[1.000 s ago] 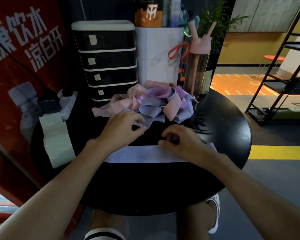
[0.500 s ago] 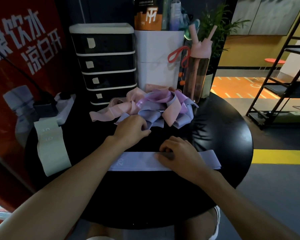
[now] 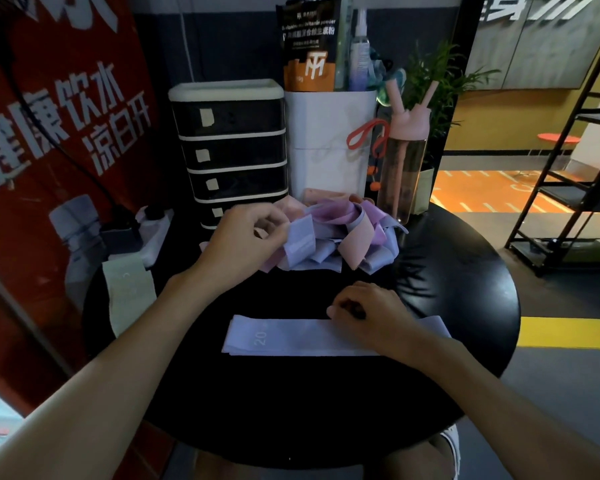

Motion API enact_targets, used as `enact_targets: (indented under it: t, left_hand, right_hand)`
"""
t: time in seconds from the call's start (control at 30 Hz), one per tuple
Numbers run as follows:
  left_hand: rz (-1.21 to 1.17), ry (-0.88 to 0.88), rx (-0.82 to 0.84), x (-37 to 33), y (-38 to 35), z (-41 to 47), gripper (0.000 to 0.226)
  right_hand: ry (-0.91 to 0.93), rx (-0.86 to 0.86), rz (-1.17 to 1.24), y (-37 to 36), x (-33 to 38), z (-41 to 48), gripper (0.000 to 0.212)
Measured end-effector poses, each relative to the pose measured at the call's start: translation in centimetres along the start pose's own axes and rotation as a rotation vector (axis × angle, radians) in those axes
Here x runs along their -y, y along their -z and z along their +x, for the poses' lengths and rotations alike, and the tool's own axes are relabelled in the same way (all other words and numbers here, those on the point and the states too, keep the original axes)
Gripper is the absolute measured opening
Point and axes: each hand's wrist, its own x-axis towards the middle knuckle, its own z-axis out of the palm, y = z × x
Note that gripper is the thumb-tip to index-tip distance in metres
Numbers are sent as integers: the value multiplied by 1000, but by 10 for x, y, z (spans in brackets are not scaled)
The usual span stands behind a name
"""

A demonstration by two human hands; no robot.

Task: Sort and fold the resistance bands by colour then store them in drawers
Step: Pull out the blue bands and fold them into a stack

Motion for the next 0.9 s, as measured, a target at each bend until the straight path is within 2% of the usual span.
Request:
enact_targets:
  t: [0.03,0.13,0.23,0.33,0.43,0.6,0.67,0.73,0.83,0.9]
  left_hand:
    - [-26,-8,-9,-5,6,1,15]
    - [-90,-64,-27,-23,20,2,25]
    - [-110,-67,-46,-36,28,3,19]
    - [-138,-72,-33,-45,34,5,12]
    - [-134,-115,-32,-51,41,8,11]
    - [-238,-72,-104,-53,41,12,15]
    - [-305,-22,-18,-50,35,11,21]
    - [-315,11,103,-43,26,7,16]
    - [-301,45,182,-30,14,3,13]
    - [-327,80,193,-23,10,1,18]
  right_hand:
    - [11,-48,34,2,4,3,23]
    - [68,-208,238,15,23,16,25]
    - [98,-224,424,32,48,29,33]
    - [115,-253,441,47,70,40,36]
    - [126,-312,455,59,84,50,7]
    - [117,-390,489,75,92,63,30]
    - [105,-406,565,80,95,67,38]
    - [97,-433,624,85,97,68,43]
    - [72,-481,734,94,99,67,29]
    - [41,-514,828,99,97,66,19]
